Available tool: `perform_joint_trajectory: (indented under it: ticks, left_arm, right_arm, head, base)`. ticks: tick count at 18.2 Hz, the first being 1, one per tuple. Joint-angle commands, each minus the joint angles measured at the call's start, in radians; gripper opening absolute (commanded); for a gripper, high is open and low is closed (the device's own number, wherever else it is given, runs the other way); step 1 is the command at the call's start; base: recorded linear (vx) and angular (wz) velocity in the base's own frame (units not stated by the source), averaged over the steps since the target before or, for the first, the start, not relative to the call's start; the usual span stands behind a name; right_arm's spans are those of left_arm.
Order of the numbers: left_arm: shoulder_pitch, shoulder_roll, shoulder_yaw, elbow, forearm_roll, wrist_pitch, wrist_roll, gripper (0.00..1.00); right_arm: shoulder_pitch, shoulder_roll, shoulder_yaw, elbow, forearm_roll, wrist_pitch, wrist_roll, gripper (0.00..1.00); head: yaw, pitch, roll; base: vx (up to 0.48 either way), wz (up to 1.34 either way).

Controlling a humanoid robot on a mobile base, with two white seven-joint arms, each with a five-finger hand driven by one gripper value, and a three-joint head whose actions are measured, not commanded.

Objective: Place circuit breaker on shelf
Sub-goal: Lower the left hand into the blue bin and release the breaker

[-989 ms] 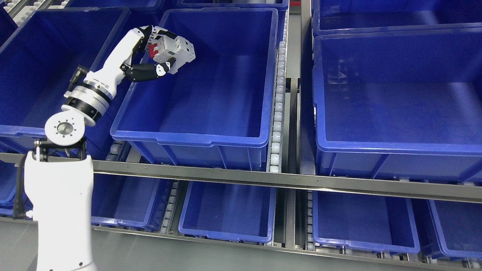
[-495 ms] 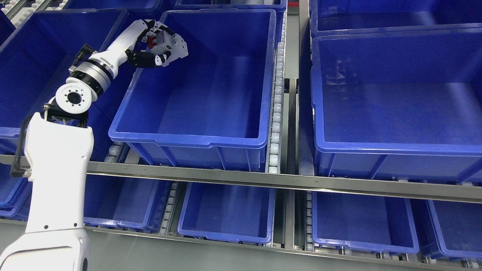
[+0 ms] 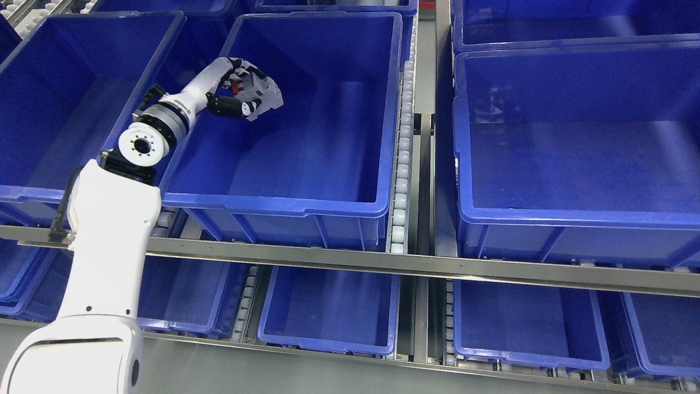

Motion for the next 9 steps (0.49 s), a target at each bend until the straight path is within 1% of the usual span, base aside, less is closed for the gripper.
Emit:
perform_joint_trajectory:
  ticks: [1,2,4,5,7,9]
  left_arm:
    - [-0.019,-0.077,-0.031,0.182,-0.006,0.000,0.004,0.13]
    - [-0.028,-0.079,-0.031,0.200,-0.007,0.000,0.007,0.13]
    - [-0.048,-0.071,-0.033,0.237,-0.009,-0.003,0.065,0.14]
    - [-0.050,-0.066,-0.034,0.249,-0.009,-0.003,0.088,0.16]
    - [-0.050,-0.062,-0.033,0.257,-0.009,-0.003,0.094,0.20]
    - [-0.048,-0.060,-0.031,0.257,-0.009,-0.002,0.101,0.29]
  right_arm:
    - [0.015,-0.017,0.000,0.000,-0.001,-0.058,0.000,1.00]
    - [0.015,-0.017,0.000,0.000,0.001,-0.058,0.000,1.00]
    - [0.015,-0.017,0.000,0.000,0.001,-0.058,0.000,1.00]
    - [0.015,-0.017,0.000,0.000,-0.001,-0.058,0.000,1.00]
    - [0.015,-0.017,0.000,0.000,-0.001,-0.058,0.000,1.00]
    - [0.015,-0.017,0.000,0.000,-0.001,-0.058,0.000,1.00]
  head:
    - [0.0000,0.000,0.000]
    - [0.0000,0.000,0.000]
    - [0.0000,0.000,0.000]
    - [0.0000,0.000,0.000]
    - [0.0000,0.000,0.000]
    - [0.0000,0.000,0.000]
  base:
    - [0.015,-0.03]
    - [0.000,0.00]
    - [0.000,0.00]
    - [0.000,0.00]
    - [-0.003,-0.02]
    - [-0.001,-0.02]
